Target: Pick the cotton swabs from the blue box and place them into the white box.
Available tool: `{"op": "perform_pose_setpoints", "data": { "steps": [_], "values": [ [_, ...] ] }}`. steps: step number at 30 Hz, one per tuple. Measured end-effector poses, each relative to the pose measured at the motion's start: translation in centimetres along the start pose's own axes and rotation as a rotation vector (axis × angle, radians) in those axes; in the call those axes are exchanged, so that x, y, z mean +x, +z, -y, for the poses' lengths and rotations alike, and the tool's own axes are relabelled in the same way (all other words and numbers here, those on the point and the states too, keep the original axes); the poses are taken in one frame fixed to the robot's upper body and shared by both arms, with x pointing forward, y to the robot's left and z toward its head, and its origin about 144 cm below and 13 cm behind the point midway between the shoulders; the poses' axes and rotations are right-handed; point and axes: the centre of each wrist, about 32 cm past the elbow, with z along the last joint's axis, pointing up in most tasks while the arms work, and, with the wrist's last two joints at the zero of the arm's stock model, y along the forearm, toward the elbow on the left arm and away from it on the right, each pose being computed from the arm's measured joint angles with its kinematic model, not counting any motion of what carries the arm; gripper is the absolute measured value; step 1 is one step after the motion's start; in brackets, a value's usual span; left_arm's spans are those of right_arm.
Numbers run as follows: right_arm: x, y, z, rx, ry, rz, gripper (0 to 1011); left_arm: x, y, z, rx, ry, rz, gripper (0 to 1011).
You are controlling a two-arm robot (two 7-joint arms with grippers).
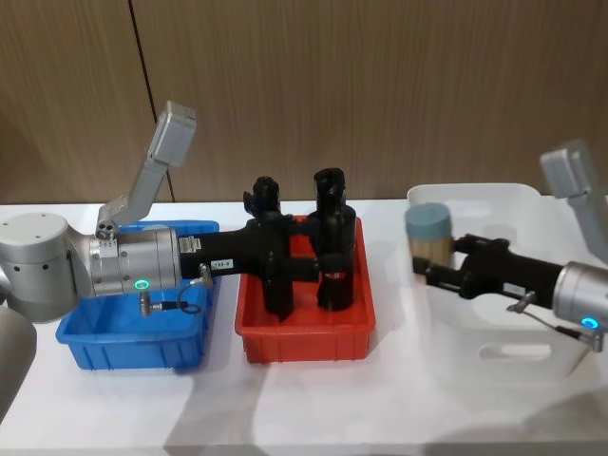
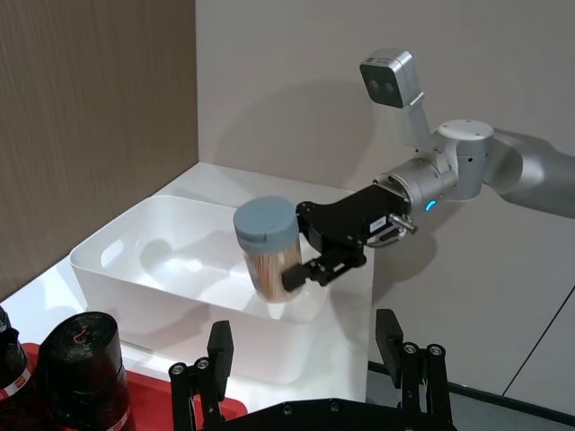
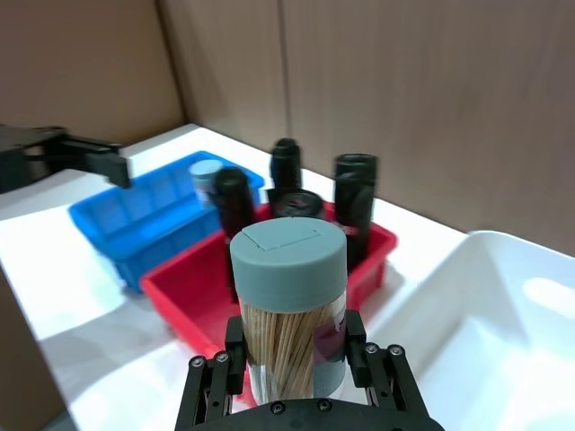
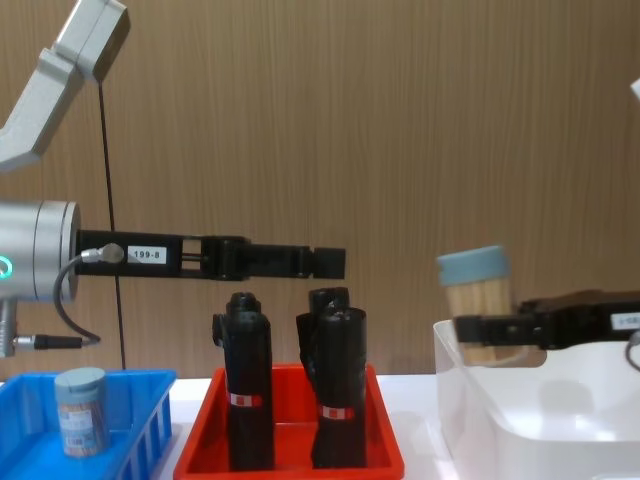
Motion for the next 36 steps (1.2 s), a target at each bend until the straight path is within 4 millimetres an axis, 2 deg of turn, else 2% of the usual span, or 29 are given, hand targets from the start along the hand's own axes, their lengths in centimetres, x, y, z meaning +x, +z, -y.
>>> {"op": "perform_pose_setpoints", "data": {
  "steps": [12, 22, 27, 30, 31, 34, 36],
  "values": [
    [2.3, -0.1, 1.5, -0.049, -0.127, 0.016, 642, 0.0, 0.0, 0.0, 0.000, 0.000, 0.000, 1004],
    [3.1, -0.5, 1.8, -0.098, -0.171, 0.026, 642, 0.0, 0.0, 0.0, 0.000, 0.000, 0.000, 1004],
    [3.2, -0.7, 1.8, -0.111, -0.177, 0.028, 733, 0.0, 0.0, 0.0, 0.000, 0.000, 0.000, 1004],
    [3.2, -0.8, 1.8, -0.119, -0.179, 0.030, 856, 0.0, 0.0, 0.0, 0.000, 0.000, 0.000, 1004],
    [3.2, -0.8, 1.8, -0.119, -0.179, 0.030, 856, 0.0, 0.0, 0.0, 0.000, 0.000, 0.000, 1004],
    [3.2, -0.8, 1.8, -0.123, -0.179, 0.032, 957, 0.0, 0.0, 0.0, 0.000, 0.000, 0.000, 1004],
    [3.2, -0.8, 1.8, -0.125, -0.179, 0.033, 987, 0.0, 0.0, 0.0, 0.000, 0.000, 0.000, 1004]
  ]
}}
